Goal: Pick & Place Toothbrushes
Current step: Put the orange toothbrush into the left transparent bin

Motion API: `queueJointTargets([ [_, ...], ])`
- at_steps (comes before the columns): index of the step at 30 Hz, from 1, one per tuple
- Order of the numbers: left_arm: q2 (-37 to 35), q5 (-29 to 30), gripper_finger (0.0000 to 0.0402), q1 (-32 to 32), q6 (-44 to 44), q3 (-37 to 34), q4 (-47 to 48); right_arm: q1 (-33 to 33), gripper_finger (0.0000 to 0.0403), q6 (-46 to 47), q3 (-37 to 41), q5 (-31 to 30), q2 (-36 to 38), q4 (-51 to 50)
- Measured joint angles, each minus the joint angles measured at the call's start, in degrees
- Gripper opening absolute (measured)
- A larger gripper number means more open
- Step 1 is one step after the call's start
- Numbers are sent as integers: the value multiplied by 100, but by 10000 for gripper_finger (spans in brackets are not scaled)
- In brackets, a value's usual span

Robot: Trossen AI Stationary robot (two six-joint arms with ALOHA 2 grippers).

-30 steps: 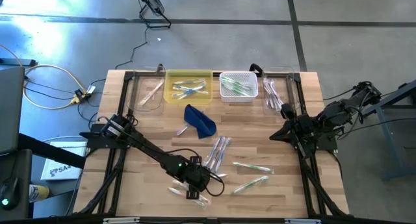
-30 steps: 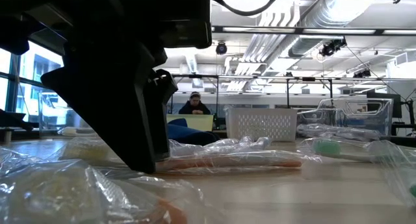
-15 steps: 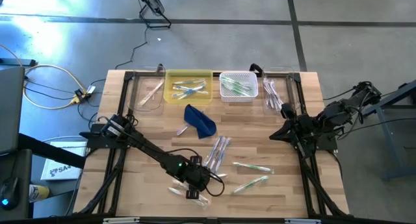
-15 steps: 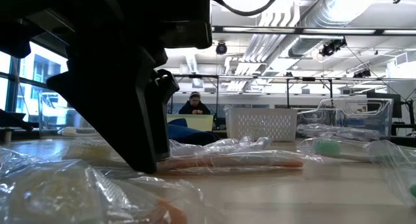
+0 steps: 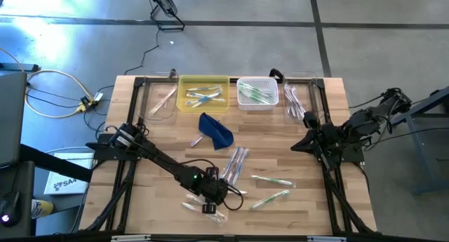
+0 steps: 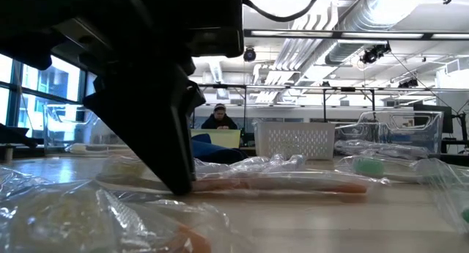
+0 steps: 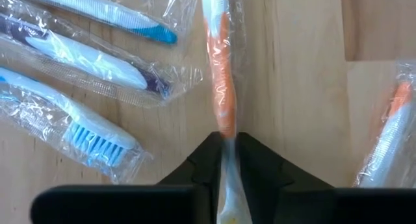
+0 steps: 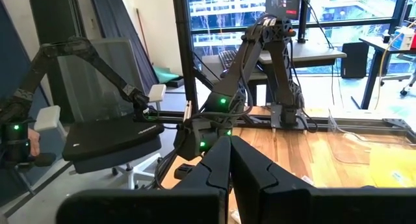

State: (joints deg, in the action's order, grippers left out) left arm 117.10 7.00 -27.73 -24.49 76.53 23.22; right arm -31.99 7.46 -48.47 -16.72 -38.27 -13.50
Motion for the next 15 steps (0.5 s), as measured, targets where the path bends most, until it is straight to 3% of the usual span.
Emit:
queueJointTargets([
  [7,0,-72,9,0,4,88,-16,0,3,0,0,34,23,-4],
  [15,45,-107,3,2,204,397,23,-2,3,-15,0,102,26,-4],
])
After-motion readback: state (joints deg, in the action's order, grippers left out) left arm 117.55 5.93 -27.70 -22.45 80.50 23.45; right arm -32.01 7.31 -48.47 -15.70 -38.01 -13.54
